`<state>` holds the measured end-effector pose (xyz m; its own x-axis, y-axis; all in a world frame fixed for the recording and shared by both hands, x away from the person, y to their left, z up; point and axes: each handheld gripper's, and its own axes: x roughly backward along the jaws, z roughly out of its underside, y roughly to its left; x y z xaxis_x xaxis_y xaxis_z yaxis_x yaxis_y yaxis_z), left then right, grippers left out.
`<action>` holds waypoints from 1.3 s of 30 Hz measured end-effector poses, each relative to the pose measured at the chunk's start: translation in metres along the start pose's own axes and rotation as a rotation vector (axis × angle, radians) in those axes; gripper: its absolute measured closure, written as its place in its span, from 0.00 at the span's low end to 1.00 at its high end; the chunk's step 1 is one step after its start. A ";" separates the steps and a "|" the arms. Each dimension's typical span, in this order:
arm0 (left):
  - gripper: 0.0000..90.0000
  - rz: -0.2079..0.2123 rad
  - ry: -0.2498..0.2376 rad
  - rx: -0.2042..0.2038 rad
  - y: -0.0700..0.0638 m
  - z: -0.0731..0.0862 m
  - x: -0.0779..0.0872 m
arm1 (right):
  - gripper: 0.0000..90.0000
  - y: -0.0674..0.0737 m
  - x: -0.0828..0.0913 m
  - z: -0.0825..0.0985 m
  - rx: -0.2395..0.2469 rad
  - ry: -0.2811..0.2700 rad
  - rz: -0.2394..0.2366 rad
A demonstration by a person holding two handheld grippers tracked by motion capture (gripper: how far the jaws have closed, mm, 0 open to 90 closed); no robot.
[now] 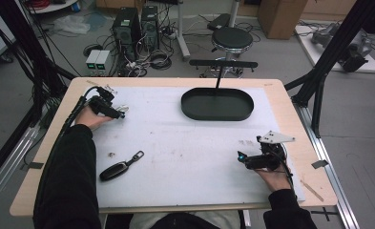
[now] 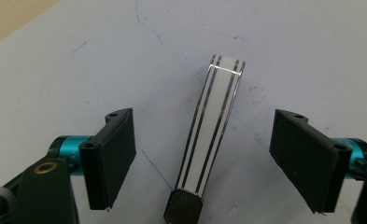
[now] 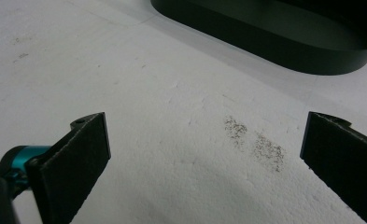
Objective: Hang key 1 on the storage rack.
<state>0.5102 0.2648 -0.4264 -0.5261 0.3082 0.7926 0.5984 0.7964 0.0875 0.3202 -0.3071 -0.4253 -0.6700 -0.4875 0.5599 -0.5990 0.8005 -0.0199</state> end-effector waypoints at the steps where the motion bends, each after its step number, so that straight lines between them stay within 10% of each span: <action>1: 0.34 -0.004 0.001 -0.001 0.000 0.000 0.000 | 0.01 0.000 0.000 0.000 -0.001 -0.001 0.001; 13: 0.82 0.072 -0.014 0.003 0.000 0.002 -0.002 | 0.01 0.001 0.002 0.001 -0.008 -0.004 0.001; 24: 0.83 0.081 -0.030 -0.027 -0.003 -0.002 0.007 | 0.01 0.001 0.002 0.001 -0.011 -0.005 0.003; 39: 0.83 0.137 -0.173 -0.112 -0.016 -0.032 0.064 | 0.01 0.003 -0.001 -0.002 0.003 -0.013 -0.011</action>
<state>0.4867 0.2551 -0.3574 -0.5253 0.5010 0.6877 0.7293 0.6815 0.0606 0.3202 -0.3039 -0.4242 -0.6690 -0.5012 0.5489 -0.6080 0.7938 -0.0162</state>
